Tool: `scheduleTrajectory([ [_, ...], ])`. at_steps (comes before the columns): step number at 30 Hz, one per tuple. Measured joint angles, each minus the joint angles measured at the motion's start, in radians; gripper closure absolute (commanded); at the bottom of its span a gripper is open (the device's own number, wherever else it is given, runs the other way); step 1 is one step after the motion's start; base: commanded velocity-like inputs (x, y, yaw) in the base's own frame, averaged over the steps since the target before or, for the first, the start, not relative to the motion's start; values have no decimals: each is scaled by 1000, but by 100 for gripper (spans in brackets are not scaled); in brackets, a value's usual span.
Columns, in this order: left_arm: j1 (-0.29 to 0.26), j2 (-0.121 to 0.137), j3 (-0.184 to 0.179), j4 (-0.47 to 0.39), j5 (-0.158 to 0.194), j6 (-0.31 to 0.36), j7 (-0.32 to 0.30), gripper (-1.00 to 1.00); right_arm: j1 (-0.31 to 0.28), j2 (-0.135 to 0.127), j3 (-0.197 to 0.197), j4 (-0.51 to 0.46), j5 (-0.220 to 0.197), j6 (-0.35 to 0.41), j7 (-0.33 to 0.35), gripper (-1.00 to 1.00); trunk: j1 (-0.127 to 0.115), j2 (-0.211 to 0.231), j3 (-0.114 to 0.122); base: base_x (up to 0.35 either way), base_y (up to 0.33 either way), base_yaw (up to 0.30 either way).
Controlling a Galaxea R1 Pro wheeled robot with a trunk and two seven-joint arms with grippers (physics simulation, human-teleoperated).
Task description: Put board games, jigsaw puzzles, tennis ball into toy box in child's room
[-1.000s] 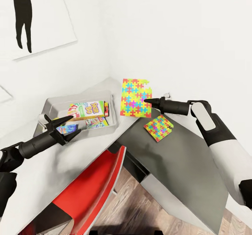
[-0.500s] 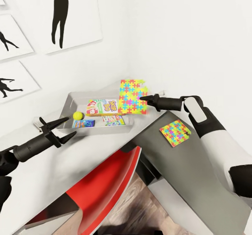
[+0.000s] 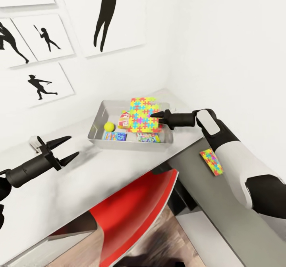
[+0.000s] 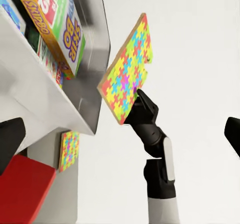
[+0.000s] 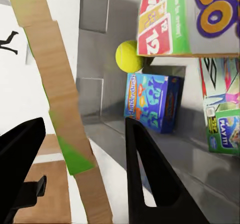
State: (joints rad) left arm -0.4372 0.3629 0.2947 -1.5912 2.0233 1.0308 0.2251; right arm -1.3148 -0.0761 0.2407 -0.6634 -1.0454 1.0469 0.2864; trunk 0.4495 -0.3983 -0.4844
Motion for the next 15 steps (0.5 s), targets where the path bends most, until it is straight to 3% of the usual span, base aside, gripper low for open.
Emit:
scheduleTrajectory([
  [11, 9, 0, 13, -4, 7, 3, -1, -100, -6, 10, -2, 12, 1, 0, -10, 100, 0, 0, 0, 0, 0, 297],
  [15, 10, 0, 12, -7, 9, 3, -3, -100, -5, 10, -5, 13, 0, 0, -10, 100, 0, 0, 0, 0, 0, 188],
])
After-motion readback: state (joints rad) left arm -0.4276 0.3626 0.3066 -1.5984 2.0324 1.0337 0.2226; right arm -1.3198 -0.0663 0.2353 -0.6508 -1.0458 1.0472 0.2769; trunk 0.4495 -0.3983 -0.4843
